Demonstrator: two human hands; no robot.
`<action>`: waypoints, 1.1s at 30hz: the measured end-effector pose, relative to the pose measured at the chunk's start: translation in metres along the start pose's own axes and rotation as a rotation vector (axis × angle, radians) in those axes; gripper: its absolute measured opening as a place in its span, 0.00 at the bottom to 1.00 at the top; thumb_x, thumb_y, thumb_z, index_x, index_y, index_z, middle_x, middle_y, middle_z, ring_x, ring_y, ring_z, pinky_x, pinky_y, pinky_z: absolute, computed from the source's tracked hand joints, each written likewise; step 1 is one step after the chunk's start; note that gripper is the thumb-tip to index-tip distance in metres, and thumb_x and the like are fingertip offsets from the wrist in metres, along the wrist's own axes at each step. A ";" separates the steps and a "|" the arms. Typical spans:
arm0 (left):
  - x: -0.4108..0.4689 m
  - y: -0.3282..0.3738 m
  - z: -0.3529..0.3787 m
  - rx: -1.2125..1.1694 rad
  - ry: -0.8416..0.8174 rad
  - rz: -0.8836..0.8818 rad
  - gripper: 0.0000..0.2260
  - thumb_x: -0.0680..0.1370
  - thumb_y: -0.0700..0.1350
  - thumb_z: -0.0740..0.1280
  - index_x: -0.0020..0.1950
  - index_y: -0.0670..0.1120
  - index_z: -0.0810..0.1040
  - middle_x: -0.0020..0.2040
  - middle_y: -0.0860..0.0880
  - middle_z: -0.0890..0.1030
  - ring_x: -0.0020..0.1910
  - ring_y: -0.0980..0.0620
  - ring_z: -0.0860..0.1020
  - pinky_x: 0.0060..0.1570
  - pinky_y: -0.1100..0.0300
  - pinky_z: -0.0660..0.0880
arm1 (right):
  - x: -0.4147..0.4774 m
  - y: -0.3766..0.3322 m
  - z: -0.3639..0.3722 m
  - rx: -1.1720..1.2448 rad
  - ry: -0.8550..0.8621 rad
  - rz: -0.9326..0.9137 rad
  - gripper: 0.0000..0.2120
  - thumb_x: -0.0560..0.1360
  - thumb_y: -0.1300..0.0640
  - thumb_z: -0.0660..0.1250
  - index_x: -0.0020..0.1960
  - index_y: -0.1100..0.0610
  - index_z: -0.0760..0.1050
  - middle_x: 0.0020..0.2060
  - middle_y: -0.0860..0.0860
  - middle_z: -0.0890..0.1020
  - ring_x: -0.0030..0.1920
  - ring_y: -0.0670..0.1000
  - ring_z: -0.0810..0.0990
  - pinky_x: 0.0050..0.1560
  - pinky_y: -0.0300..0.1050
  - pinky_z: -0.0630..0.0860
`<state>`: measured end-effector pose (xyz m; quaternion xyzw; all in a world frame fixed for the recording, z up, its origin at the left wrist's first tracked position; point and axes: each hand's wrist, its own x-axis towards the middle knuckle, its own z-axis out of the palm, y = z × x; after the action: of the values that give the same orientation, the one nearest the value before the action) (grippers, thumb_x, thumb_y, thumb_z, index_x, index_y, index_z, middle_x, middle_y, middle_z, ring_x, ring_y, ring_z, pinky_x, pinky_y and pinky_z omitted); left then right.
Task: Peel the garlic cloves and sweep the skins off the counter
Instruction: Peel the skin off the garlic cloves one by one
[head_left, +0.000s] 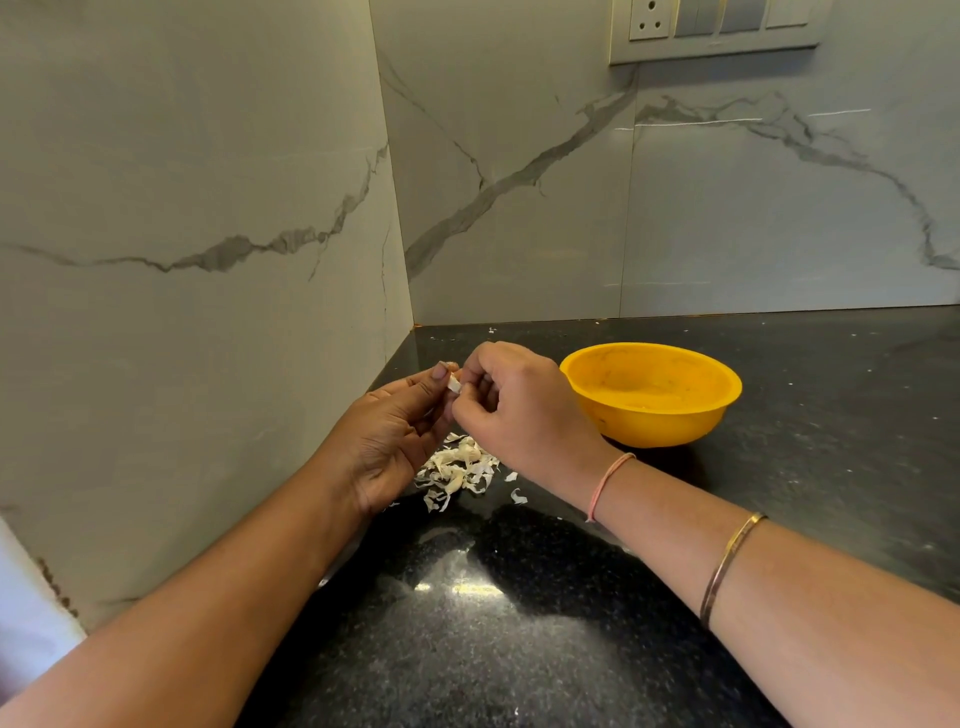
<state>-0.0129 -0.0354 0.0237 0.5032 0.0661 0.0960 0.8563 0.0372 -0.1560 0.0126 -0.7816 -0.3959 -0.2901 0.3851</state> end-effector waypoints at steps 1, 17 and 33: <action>0.000 0.000 0.000 0.002 -0.009 0.000 0.06 0.76 0.37 0.64 0.49 0.38 0.79 0.38 0.45 0.81 0.38 0.55 0.79 0.41 0.66 0.78 | 0.000 0.000 0.000 0.002 -0.004 -0.001 0.03 0.72 0.62 0.66 0.40 0.58 0.74 0.33 0.50 0.74 0.33 0.48 0.71 0.31 0.38 0.67; 0.001 -0.003 -0.002 0.215 -0.068 0.114 0.11 0.76 0.31 0.62 0.54 0.42 0.77 0.40 0.49 0.85 0.36 0.59 0.81 0.39 0.69 0.78 | 0.007 0.009 -0.015 -0.016 0.091 0.114 0.05 0.73 0.62 0.65 0.39 0.56 0.72 0.33 0.49 0.74 0.32 0.42 0.69 0.30 0.29 0.64; 0.005 0.000 -0.004 0.125 0.041 0.171 0.09 0.75 0.30 0.62 0.51 0.42 0.77 0.45 0.45 0.82 0.43 0.52 0.80 0.46 0.63 0.78 | 0.003 0.007 -0.004 0.031 -0.068 0.130 0.06 0.74 0.61 0.66 0.50 0.59 0.78 0.44 0.51 0.81 0.43 0.47 0.78 0.44 0.39 0.76</action>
<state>-0.0092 -0.0312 0.0216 0.5572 0.0463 0.1745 0.8105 0.0439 -0.1605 0.0144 -0.8090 -0.3615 -0.2313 0.4017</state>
